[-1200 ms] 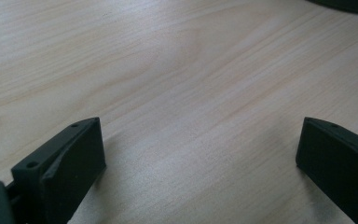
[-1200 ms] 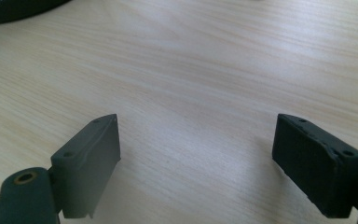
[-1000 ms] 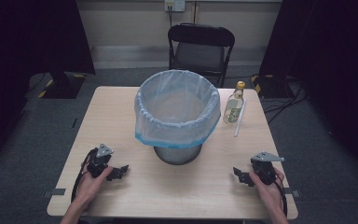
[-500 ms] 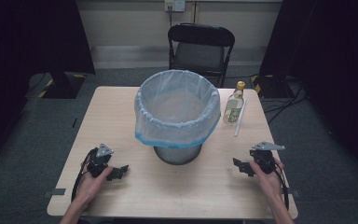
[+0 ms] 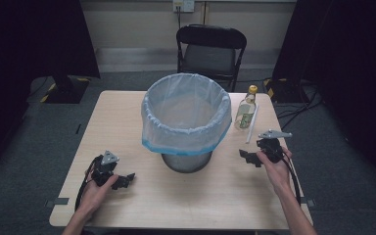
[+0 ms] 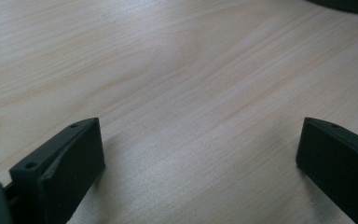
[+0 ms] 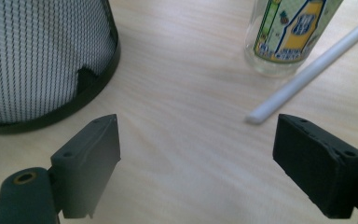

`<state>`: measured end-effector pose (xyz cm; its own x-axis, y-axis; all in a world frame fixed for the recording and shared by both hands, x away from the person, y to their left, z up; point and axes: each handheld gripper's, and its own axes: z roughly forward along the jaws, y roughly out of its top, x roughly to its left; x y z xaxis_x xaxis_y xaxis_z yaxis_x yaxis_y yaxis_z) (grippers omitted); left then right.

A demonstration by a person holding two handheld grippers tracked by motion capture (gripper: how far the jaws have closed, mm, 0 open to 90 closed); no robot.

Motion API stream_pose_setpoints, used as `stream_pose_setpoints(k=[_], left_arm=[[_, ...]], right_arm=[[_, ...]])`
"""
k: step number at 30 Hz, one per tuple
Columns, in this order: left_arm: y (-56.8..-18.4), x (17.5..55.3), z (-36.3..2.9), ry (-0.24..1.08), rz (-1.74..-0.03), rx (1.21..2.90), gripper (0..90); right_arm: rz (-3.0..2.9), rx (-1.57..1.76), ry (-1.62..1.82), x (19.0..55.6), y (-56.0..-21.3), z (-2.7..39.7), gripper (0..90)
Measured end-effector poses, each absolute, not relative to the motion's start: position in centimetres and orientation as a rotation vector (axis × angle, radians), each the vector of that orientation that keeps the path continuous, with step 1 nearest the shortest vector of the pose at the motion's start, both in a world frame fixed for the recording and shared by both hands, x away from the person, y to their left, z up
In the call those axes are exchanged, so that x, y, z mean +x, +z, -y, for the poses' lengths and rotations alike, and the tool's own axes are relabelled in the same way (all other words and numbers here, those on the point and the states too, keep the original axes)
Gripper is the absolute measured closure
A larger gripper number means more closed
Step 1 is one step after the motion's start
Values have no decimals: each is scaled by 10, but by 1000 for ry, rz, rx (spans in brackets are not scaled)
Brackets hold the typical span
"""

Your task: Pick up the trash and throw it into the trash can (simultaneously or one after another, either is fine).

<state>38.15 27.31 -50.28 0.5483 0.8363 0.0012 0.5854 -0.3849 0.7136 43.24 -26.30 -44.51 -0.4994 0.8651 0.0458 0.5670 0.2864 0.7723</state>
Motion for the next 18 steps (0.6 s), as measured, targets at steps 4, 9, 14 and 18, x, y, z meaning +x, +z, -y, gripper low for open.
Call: stream_pose_setpoints(k=[4,9,14,18], left_arm=[[-503,381,-273,482,-1140,2111,4],[-503,381,-273,482,-1139,2112,4],[-503,381,-273,481,-1140,2112,3],[-503,381,-273,481,-1139,2112,3]], right_arm=[[-2168,1279,1064,444,-442,260,146],[-2195,1274,1037,463,-436,257,143],[-2194,1281,1041,478,-430,257,138],[-2219,1274,1013,498,-426,258,145]])
